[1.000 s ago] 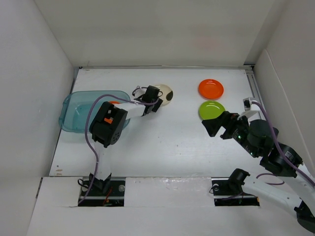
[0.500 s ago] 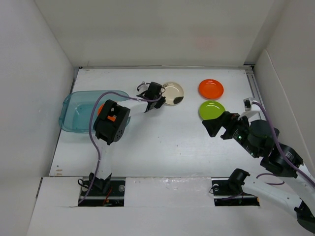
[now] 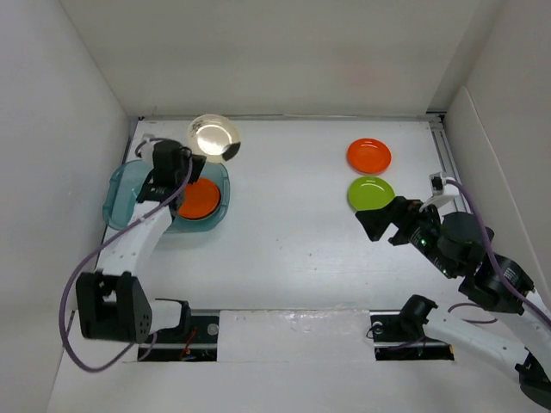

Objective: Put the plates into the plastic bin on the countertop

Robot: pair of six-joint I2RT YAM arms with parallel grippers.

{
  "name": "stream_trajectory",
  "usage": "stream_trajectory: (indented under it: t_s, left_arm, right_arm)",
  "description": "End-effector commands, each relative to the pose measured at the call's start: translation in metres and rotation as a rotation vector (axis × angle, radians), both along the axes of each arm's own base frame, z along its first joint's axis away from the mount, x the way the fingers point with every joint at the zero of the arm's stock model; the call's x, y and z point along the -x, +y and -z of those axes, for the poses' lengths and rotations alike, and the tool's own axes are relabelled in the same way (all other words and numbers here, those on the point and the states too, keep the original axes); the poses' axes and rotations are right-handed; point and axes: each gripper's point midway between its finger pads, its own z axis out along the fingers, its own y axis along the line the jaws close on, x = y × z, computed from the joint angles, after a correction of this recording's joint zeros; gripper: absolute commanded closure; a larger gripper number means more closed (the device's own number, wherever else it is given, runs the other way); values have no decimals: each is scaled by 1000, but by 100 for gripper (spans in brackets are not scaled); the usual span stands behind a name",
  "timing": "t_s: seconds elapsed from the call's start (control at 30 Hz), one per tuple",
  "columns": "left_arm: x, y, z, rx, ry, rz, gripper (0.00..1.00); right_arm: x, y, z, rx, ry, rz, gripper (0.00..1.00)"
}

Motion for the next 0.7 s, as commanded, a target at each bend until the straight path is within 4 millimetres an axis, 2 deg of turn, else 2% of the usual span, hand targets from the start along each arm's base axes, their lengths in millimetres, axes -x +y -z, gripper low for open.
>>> stream_trajectory:
  t_s: [0.0, 0.03, 0.07, 0.2, 0.37, 0.43, 0.47, 0.5, 0.53, 0.57, 0.6, 0.67]
  left_arm:
    - [37, 32, 27, -19, 66, -44, 100]
    - [48, 43, 21, -29, 51, -68, 100]
    - [58, 60, 37, -36, 86, -115, 100]
    - [78, 89, 58, -83, 145, -211, 100]
    - [94, 105, 79, -135, 236, -289, 100]
    - [95, 107, 69, -130, 204, -307, 100]
    - [96, 109, 66, -133, 195, -315, 87]
    - [99, 109, 63, -133, 192, -316, 37]
    - [98, 111, 56, -135, 172, -326, 18]
    - [99, 111, 53, -134, 163, -327, 4]
    - [92, 109, 34, -141, 90, -305, 0]
    - [73, 86, 6, -164, -58, -150, 0]
  right_arm:
    - [3, -1, -19, -30, -46, -11, 1]
    - [3, -1, -19, -30, -46, -11, 1]
    - [3, 2, -17, -26, -38, -25, 1]
    - [3, 4, -19, -34, -43, -34, 1]
    - [6, 10, -21, -38, -38, -69, 1]
    - [6, 10, -22, -46, -33, -67, 1]
    - [7, 9, -25, -53, -40, -67, 1]
    - [7, 9, -25, -53, -40, -67, 1]
    - [9, 8, -28, -60, -47, -67, 1]
    - [9, 7, -25, -54, -41, -67, 1]
    - [11, 6, -28, -68, -43, -65, 1]
    - [10, 6, -24, -62, -37, -65, 1]
